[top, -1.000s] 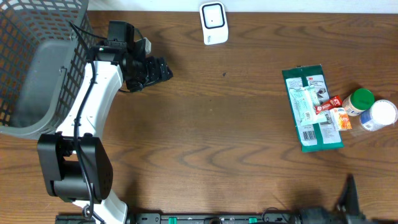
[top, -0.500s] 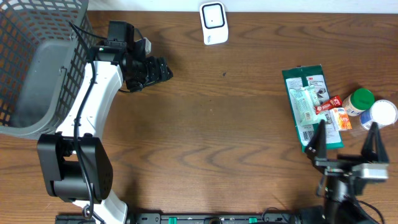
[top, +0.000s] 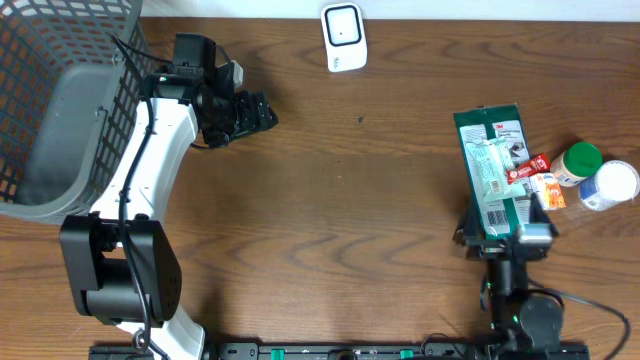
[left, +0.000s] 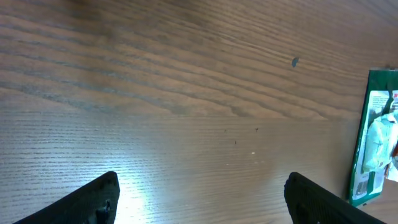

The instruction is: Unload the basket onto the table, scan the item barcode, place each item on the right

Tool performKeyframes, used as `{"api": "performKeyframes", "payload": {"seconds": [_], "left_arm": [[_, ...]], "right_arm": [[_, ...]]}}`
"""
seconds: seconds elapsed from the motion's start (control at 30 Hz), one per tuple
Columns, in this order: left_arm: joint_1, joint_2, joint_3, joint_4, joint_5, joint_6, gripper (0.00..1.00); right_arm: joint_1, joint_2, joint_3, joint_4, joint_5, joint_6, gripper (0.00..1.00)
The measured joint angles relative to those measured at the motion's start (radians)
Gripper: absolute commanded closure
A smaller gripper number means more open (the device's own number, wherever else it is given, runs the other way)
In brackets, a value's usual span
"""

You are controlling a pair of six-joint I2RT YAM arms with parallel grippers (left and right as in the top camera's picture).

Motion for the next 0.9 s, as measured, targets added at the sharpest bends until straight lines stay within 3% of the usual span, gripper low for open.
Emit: {"api": "performKeyframes", "payload": {"seconds": [0.1, 0.9], "left_arm": [[0.0, 0.0, 0.0, 0.0, 0.0, 0.0, 0.14], [0.0, 0.0, 0.0, 0.0, -0.003, 0.0, 0.14]], "right_arm": [[-0.001, 0.006, -0.004, -0.148, -0.004, -0.001, 0.01], [-0.002, 0.005, -0.004, -0.146, -0.005, -0.003, 0.01]]}}
